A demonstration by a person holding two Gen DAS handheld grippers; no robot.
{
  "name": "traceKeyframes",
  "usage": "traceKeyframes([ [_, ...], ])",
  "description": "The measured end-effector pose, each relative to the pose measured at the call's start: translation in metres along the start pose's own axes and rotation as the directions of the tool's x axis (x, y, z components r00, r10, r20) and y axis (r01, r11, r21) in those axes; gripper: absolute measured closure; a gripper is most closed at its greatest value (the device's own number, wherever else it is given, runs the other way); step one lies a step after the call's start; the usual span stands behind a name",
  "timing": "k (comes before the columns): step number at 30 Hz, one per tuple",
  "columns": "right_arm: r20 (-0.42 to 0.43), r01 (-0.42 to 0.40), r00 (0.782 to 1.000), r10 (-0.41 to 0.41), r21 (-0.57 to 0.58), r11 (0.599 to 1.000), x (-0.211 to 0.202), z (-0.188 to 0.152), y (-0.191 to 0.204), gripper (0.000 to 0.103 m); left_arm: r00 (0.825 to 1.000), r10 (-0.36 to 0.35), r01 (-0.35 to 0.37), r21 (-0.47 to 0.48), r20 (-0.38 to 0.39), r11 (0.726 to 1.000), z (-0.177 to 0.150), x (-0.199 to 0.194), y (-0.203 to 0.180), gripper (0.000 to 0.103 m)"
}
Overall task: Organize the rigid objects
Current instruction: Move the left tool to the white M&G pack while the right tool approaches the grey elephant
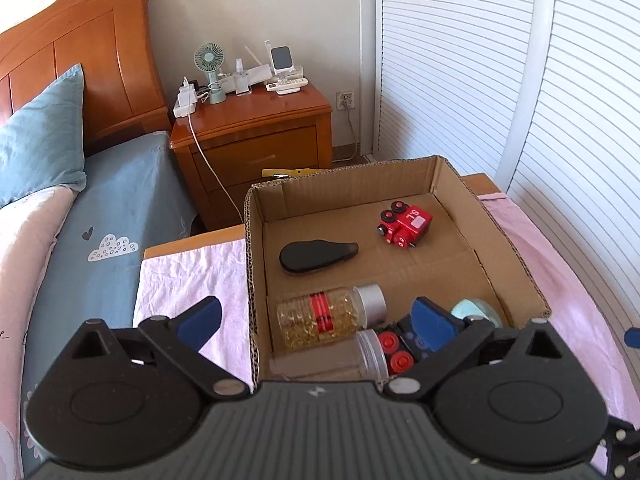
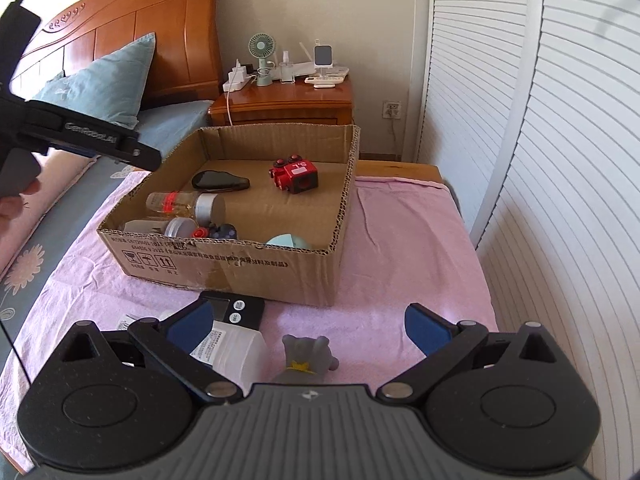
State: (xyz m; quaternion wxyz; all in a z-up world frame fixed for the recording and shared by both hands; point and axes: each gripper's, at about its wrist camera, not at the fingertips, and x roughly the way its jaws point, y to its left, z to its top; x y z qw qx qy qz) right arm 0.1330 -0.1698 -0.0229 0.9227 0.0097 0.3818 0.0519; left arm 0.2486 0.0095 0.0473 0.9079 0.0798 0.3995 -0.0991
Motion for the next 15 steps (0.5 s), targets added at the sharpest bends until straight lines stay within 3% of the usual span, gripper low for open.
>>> traceKeyframes([
  [6, -0.013, 0.008, 1.000, -0.007, 0.027, 1.000, -0.004, -0.014, -0.008, 0.000, 1.000, 0.003, -0.002, -0.023, 0.014, 1.000, -0.032, -0.031, -0.004, 0.001],
  [15, -0.040, 0.001, 0.999, 0.000, 0.024, 1.000, -0.005, -0.034, -0.011, 0.000, 0.999, 0.003, -0.005, -0.048, -0.034, 0.999, -0.066, -0.065, -0.007, 0.001],
])
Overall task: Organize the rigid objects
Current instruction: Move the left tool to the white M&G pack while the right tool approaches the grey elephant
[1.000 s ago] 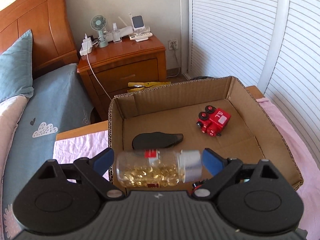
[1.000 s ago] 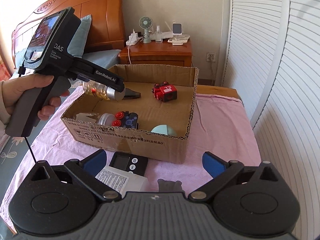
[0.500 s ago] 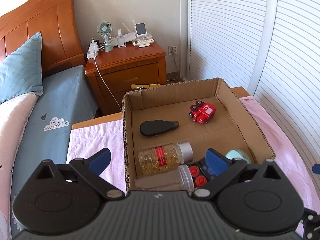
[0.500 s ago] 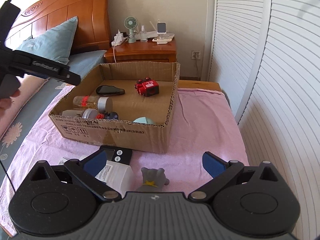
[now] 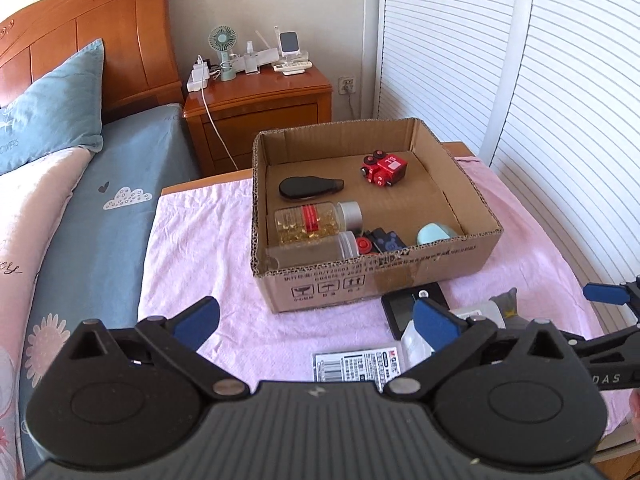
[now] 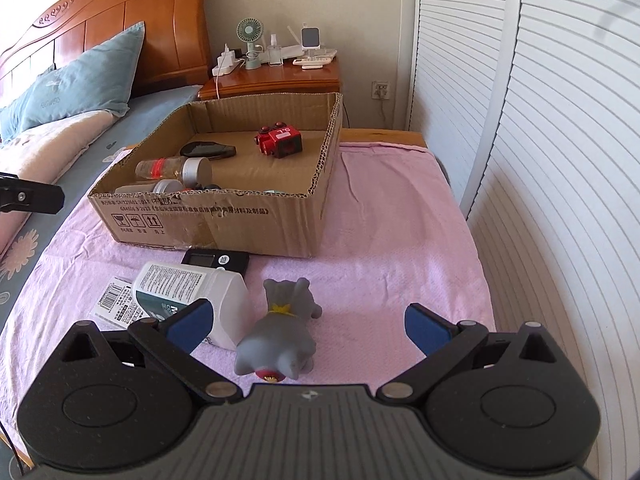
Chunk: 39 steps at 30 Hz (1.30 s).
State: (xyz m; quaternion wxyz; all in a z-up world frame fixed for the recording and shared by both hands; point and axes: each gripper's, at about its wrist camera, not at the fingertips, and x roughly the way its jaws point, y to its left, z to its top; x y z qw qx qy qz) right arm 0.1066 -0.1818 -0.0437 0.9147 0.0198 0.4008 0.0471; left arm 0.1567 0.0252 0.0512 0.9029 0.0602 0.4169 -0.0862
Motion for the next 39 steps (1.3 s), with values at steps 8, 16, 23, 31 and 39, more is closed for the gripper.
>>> traceKeyframes([
  [8, 0.014, -0.045, 0.999, 0.045, -0.001, 0.999, -0.008, -0.009, 0.001, 0.000, 0.997, 0.071, -0.073, 0.036, 0.044, 0.997, -0.037, -0.024, -0.013, 0.001],
  [16, 0.004, -0.023, 1.000, 0.023, -0.034, 0.999, 0.004, -0.022, -0.012, 0.000, 0.999, 0.042, -0.042, -0.026, 0.014, 0.999, -0.090, 0.017, -0.030, 0.001],
  [23, -0.068, -0.005, 0.998, -0.001, -0.087, 0.996, 0.022, -0.045, -0.014, 0.000, 0.999, -0.020, 0.016, -0.138, -0.030, 0.990, -0.110, 0.055, -0.032, 0.001],
  [31, -0.092, 0.020, 0.995, -0.041, -0.224, 0.974, 0.036, -0.059, -0.003, 0.000, 0.999, 0.011, -0.015, -0.102, -0.046, 0.995, -0.120, 0.077, -0.045, 0.001],
  [39, -0.102, -0.054, 0.994, 0.036, -0.185, 0.981, 0.044, -0.055, -0.011, 0.000, 1.000, 0.024, -0.024, -0.118, -0.006, 0.993, -0.114, 0.085, -0.041, 0.001],
])
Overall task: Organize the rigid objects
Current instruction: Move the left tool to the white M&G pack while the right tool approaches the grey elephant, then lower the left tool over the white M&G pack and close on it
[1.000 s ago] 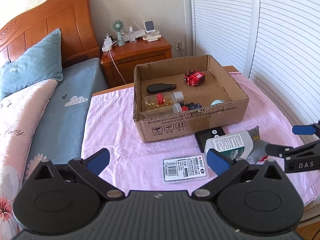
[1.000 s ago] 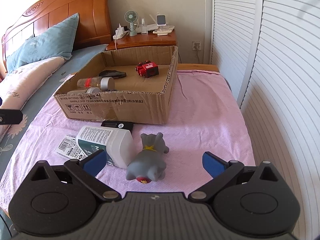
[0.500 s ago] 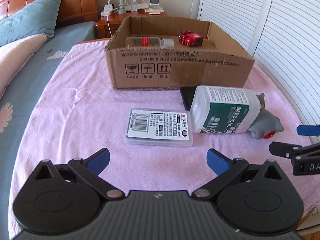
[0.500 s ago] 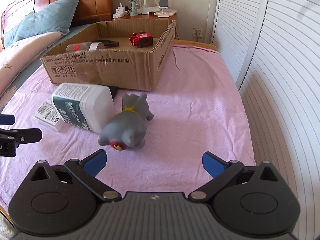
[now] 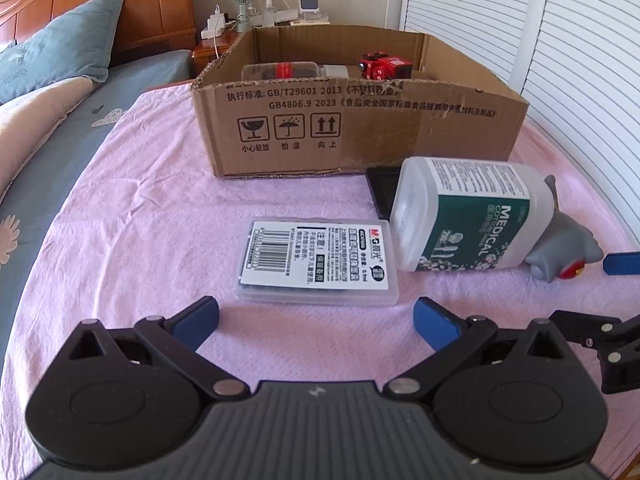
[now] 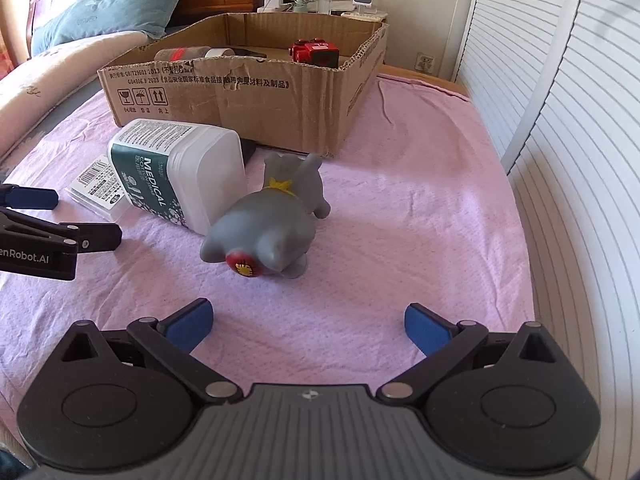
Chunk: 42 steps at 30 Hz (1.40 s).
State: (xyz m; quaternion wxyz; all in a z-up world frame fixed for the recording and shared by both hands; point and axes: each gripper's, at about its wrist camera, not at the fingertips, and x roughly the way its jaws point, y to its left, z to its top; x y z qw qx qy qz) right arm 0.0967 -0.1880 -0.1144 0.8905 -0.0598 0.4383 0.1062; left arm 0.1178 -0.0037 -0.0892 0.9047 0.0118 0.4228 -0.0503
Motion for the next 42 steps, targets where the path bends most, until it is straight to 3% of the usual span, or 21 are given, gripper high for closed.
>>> traceKeyframes([
  [12, 0.057, -0.034, 0.998, 0.037, -0.048, 0.998, -0.001, -0.007, -0.002, 0.000, 0.997, 0.077, -0.076, -0.091, -0.001, 0.993, 0.009, 0.007, 0.027, 0.000],
  [16, 0.024, -0.043, 0.999, 0.045, -0.057, 0.997, 0.000, -0.002, -0.002, 0.000, 0.996, 0.084, -0.084, -0.097, 0.001, 0.992, 0.008, 0.007, 0.029, 0.000],
  [19, 0.005, -0.083, 0.996, 0.084, -0.079, 0.993, 0.000, 0.008, -0.001, 0.000, 0.996, 0.085, -0.084, -0.098, 0.004, 0.992, 0.007, 0.007, 0.029, 0.000],
  [26, 0.081, -0.167, 0.980, 0.182, -0.159, 0.973, -0.011, 0.030, 0.014, 0.000, 0.996, 0.085, -0.084, -0.098, 0.004, 0.992, 0.007, 0.007, 0.029, 0.000],
  [32, 0.033, -0.199, 0.977, 0.212, -0.235, 0.952, -0.018, 0.023, 0.039, 0.000, 0.996, 0.085, -0.085, -0.100, 0.002, 0.991, 0.006, 0.005, 0.029, 0.000],
  [37, -0.014, -0.283, 0.956, 0.291, -0.286, 0.915, -0.036, 0.007, 0.054, 0.000, 0.996, 0.085, -0.085, -0.100, 0.001, 0.991, 0.006, 0.005, 0.030, 0.000],
  [42, 0.022, -0.159, 0.985, 0.173, -0.293, 0.943, -0.035, 0.004, 0.045, 0.000, 0.996, 0.085, -0.084, -0.099, 0.001, 0.992, 0.006, 0.005, 0.030, 0.000],
])
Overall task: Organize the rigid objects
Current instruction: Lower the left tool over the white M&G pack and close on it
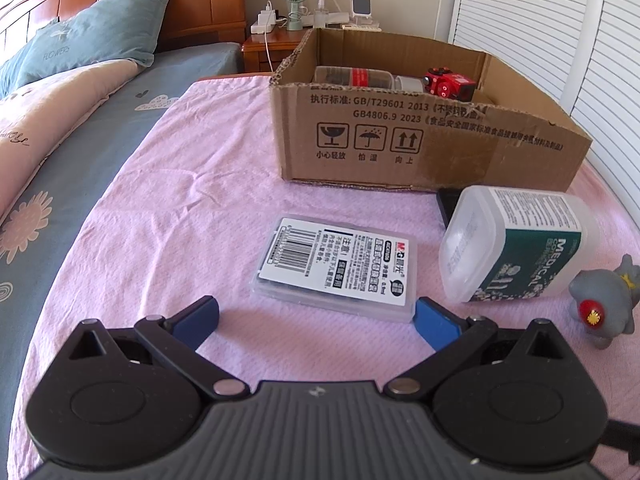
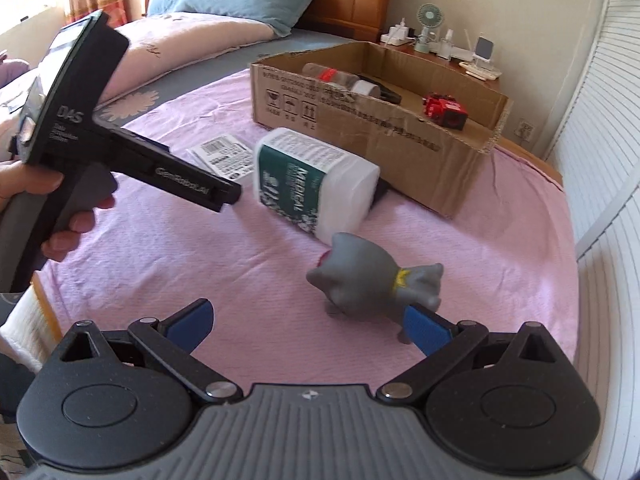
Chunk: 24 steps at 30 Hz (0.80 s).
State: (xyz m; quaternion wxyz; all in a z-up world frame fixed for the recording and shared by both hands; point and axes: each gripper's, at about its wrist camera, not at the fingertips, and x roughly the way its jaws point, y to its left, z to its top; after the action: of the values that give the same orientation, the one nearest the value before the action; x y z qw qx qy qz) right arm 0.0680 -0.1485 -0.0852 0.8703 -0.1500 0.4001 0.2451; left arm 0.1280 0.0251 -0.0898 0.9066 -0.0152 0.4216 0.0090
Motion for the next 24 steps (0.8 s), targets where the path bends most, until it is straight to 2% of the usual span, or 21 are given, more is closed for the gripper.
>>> traceKeyframes([
  [5, -0.035, 0.065, 0.997, -0.062, 0.105, 0.992, 0.018, -0.011, -0.027, 0.000, 1.000, 0.000, 0.000, 0.000, 0.000, 1.000, 0.000, 0.000, 0.000, 0.000],
  [8, -0.048, 0.049, 0.998, -0.042, 0.143, 0.989, 0.028, -0.014, -0.033, 0.000, 1.000, -0.001, 0.001, 0.003, 0.004, 1.000, -0.001, 0.000, 0.000, 0.000],
  [24, 0.030, 0.066, 0.997, -0.071, 0.155, 0.986, 0.033, -0.014, -0.025, 0.000, 0.997, -0.073, 0.074, 0.087, -0.021, 0.993, 0.019, 0.014, -0.002, 0.002],
])
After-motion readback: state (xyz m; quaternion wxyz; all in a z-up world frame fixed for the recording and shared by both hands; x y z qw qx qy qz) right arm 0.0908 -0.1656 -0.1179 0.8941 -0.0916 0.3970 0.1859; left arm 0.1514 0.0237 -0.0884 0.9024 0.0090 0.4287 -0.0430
